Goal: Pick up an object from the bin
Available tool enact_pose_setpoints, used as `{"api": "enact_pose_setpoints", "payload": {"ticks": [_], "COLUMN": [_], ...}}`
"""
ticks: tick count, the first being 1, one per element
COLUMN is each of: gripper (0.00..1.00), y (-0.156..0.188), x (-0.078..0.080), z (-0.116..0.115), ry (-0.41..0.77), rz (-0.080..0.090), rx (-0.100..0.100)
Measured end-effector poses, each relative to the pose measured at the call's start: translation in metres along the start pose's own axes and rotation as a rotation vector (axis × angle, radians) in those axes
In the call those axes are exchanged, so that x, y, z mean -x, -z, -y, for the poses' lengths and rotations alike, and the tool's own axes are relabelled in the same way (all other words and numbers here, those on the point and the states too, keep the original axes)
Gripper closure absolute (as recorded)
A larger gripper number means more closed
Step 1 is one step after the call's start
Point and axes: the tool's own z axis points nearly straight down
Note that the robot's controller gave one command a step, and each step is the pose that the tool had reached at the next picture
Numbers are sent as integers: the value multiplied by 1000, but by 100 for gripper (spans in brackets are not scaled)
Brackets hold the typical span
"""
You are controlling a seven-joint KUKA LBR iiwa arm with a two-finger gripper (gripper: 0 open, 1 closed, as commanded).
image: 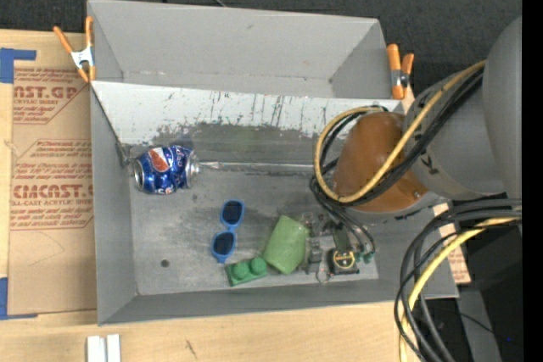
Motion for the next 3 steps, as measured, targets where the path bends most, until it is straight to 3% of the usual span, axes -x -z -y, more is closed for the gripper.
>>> {"api": "enact_pose_setpoints", "payload": {"ticks": [1, 2, 3], "gripper": [100, 100, 100], "y": [65, 123, 189], "x": [12, -4, 14], "z": [-54, -47, -53], "ry": [42, 53, 61], "rz": [8, 7, 11], "rx": [3, -1, -1]}}
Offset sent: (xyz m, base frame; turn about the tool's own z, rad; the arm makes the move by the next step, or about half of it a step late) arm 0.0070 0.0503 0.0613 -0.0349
